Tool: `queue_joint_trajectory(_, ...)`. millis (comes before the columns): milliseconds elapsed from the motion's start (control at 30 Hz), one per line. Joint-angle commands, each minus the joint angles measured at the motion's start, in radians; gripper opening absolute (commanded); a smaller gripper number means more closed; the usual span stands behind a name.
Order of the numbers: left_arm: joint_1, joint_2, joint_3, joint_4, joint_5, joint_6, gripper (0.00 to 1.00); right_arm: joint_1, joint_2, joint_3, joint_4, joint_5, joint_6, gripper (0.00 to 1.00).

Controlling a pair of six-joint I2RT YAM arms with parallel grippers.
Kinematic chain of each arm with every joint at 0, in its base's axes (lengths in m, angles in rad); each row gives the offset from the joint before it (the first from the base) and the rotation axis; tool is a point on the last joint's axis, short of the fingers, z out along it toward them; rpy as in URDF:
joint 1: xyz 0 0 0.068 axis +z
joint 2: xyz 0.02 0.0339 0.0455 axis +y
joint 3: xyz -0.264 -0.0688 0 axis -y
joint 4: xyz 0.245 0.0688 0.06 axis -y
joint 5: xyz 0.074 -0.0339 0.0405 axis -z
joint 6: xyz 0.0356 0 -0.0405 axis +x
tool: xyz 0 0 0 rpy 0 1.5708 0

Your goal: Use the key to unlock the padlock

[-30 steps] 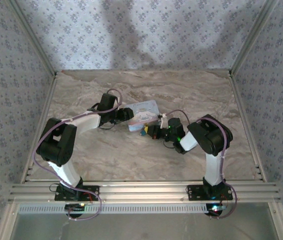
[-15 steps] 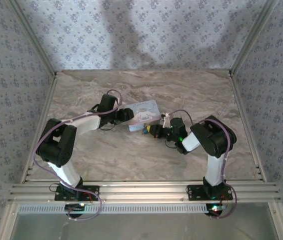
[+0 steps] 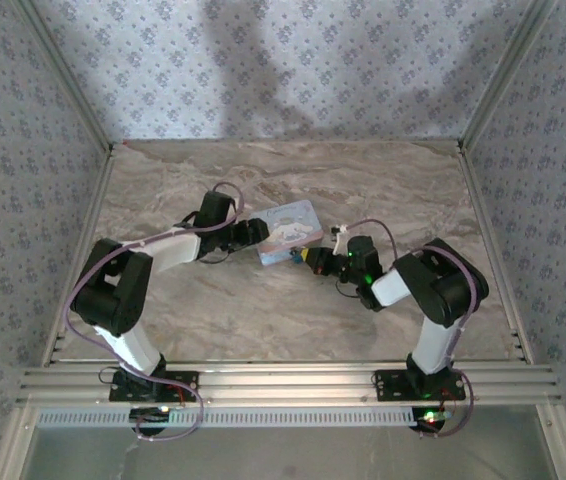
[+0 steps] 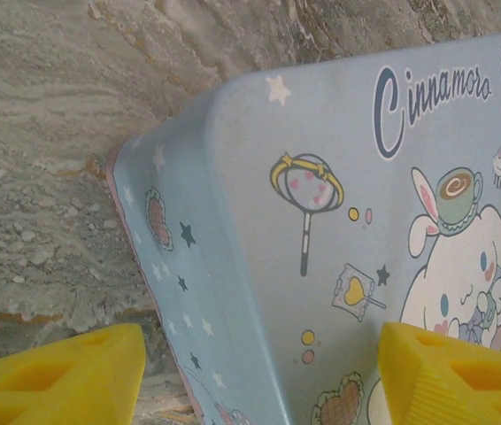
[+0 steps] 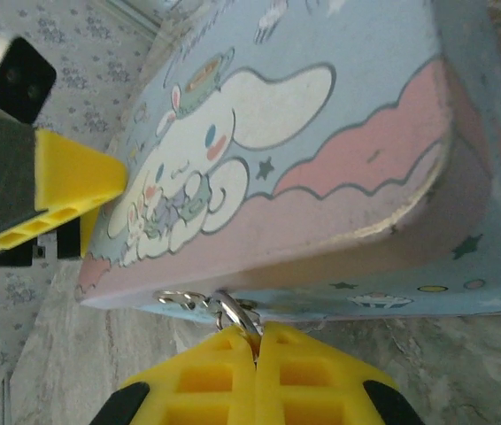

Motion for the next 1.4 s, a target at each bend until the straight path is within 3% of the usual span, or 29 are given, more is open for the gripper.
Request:
queue_joint_trajectory(0, -0.009, -0.027, -0.021, -0.117, 0.014, -0.015, 0.73, -0.006, -0.091, -0.026, -0.079, 0.039, -0.040, 0.00)
queue_joint_trajectory(200, 0.013, -0.104, -0.002, -0.152, 0.002, -0.011, 0.83, -0.010, -0.261, -0.043, -0.234, 0.042, -0.090, 0.00)
queue_joint_trajectory(400, 0.030, -0.251, -0.026, -0.183, -0.062, 0.035, 0.93, 0.001, -0.506, 0.032, -0.630, 0.073, -0.228, 0.00)
queue_joint_trajectory(700, 0.056, -0.508, -0.111, -0.279, -0.255, 0.107, 0.96, 0.036, -0.731, 0.177, -1.085, 0.062, -0.365, 0.00)
queue_joint_trajectory(900, 0.094, -0.693, -0.203, -0.333, -0.378, 0.127, 0.98, 0.120, -0.745, 0.318, -1.432, 0.088, -0.462, 0.00)
queue_joint_trajectory(1133, 0.129, -0.898, -0.311, -0.308, -0.447, 0.146, 0.98, 0.199, -0.671, 0.426, -1.720, 0.086, -0.437, 0.00)
queue_joint_trajectory(1367, 0.139, -0.972, -0.344, -0.312, -0.473, 0.134, 0.98, 0.260, -0.500, 0.442, -1.806, 0.090, -0.442, 0.00)
